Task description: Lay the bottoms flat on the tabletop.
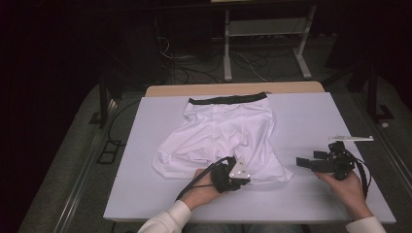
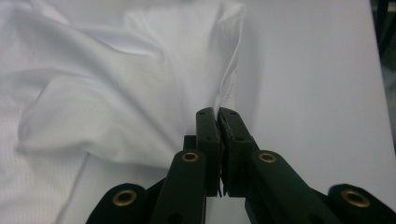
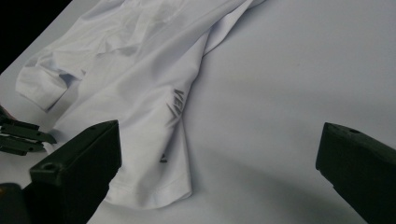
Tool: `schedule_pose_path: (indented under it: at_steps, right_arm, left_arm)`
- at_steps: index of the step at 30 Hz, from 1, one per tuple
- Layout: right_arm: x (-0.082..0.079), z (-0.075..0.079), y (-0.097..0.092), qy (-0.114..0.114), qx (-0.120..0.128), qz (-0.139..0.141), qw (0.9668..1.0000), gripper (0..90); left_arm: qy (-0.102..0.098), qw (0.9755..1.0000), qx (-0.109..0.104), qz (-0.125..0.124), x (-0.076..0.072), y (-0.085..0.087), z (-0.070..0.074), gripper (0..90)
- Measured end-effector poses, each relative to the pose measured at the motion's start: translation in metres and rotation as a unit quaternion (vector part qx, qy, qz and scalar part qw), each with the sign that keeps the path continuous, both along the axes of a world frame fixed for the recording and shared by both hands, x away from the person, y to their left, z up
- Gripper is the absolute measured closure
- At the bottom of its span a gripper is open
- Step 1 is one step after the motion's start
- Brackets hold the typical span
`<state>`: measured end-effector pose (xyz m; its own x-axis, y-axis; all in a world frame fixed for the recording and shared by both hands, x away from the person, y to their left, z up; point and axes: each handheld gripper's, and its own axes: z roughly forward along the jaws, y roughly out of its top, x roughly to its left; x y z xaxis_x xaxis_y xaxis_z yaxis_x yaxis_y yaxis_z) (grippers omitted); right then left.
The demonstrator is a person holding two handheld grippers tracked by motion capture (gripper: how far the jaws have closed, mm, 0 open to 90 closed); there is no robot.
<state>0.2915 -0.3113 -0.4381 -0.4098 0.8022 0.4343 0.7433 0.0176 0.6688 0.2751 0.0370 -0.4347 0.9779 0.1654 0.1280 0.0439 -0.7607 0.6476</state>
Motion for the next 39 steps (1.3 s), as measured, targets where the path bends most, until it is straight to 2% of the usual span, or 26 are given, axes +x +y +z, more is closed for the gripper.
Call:
schedule_pose_path:
  at_steps: [2,6,7,10,14,17,19,20,24,27,30,32,34,37,39]
  right_arm:
    - [0.000,-0.001,0.004,0.003,-0.003,0.007,1.0000,2.6]
    - [-0.004,-0.002,0.009,0.006,0.006,0.019,0.9998,6.2]
    - [-0.007,-0.003,0.012,0.014,0.010,0.033,0.9993,11.8]
    - [-0.010,-0.006,0.019,0.031,0.010,0.053,0.9980,15.9]
    - [-0.009,-0.009,0.028,0.043,0.005,0.080,0.9958,32.4]
    - [-0.006,-0.013,0.033,0.061,0.002,0.093,0.9937,44.2]
    - [-0.004,-0.015,0.035,0.070,-0.002,0.098,0.9927,47.0]
    - [-0.001,-0.019,0.039,0.088,-0.010,0.108,0.9902,56.2]
    - [0.005,-0.022,0.045,0.106,-0.016,0.118,0.9873,85.8]
    - [0.005,-0.012,0.034,0.099,-0.015,0.101,0.9898,87.1]
    - [-0.001,-0.001,0.015,0.083,0.000,0.080,0.9933,87.3]
    - [-0.007,0.004,0.001,0.072,0.011,0.063,0.9953,87.3]
    - [-0.013,0.009,-0.012,0.064,0.014,0.043,0.9970,87.3]
    - [-0.018,0.010,-0.021,0.057,0.014,0.031,0.9978,87.3]
    - [-0.023,0.012,-0.028,0.054,0.014,0.021,0.9982,87.3]
  left_arm:
    - [0.007,1.0000,0.001,0.005,0.000,0.007,-0.002,86.4]
    - [0.019,0.9998,-0.004,0.009,0.002,0.015,-0.005,86.4]
    - [0.027,0.9995,-0.007,0.013,0.003,0.018,-0.007,86.4]
    - [0.031,0.9993,-0.013,0.016,0.004,0.021,-0.006,86.4]
    - [0.027,0.9993,-0.016,0.018,0.004,0.022,-0.005,86.4]
    - [0.026,0.9994,-0.017,0.018,0.004,0.021,-0.005,86.3]
    - [0.025,0.9994,-0.016,0.017,0.004,0.021,-0.005,86.3]
    - [0.026,0.9994,-0.016,0.015,0.004,0.020,-0.006,86.3]
    - [0.022,0.9996,-0.017,0.011,0.003,0.016,-0.006,86.3]
    - [0.020,0.9993,-0.030,0.008,0.003,0.009,-0.003,86.3]
    - [0.017,0.9987,-0.048,-0.001,0.002,-0.006,0.002,86.4]
    - [0.016,0.9986,-0.049,-0.005,0.001,-0.010,0.003,86.4]
    - [0.016,0.9979,-0.060,-0.019,-0.003,-0.028,0.004,86.4]
    - [0.013,0.9977,-0.061,-0.028,-0.007,-0.037,0.005,86.4]
    - [0.004,0.9979,-0.051,-0.041,-0.013,-0.046,0.004,86.4]
